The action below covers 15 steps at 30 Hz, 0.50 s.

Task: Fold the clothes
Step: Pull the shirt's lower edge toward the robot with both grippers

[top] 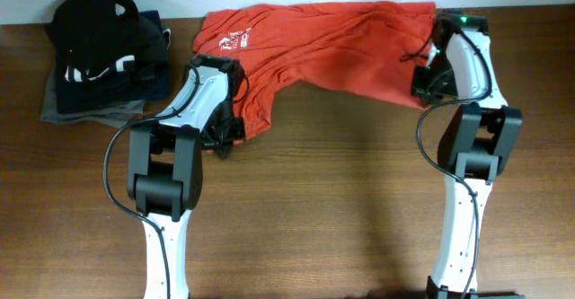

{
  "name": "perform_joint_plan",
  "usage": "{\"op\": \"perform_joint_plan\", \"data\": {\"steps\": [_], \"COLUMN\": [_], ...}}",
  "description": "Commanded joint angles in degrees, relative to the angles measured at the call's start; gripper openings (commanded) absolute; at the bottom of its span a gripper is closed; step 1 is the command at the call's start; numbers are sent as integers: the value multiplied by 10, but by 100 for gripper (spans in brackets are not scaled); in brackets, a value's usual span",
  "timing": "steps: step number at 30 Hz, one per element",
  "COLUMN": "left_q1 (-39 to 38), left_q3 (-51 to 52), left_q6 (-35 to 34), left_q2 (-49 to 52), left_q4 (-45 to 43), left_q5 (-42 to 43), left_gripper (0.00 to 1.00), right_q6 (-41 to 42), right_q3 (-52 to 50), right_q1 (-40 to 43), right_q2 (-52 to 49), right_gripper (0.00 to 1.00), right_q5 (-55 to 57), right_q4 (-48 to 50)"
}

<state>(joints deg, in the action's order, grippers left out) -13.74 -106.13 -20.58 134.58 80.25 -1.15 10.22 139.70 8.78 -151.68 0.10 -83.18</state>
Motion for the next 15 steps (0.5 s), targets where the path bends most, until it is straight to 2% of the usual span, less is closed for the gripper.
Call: {"op": "perform_joint_plan", "data": {"steps": [1,10,15], "left_q1": [0,0,0], "left_q3": [5,2,-25], "left_q6": [7,7,7], "left_q2": [7,-2,-44], "left_q4": [24,44,33], "left_q5": [10,-20,-34], "left_gripper": [1,1,1], "right_q6": [23,38,83], "right_q3": [-13,-13,-13], "right_q1": [32,56,63], "right_q2": [-11,-9,-9], "right_gripper": [4,4,4], "right_q5": [25,26,96], "right_q4": [-45,-95,-120]}}
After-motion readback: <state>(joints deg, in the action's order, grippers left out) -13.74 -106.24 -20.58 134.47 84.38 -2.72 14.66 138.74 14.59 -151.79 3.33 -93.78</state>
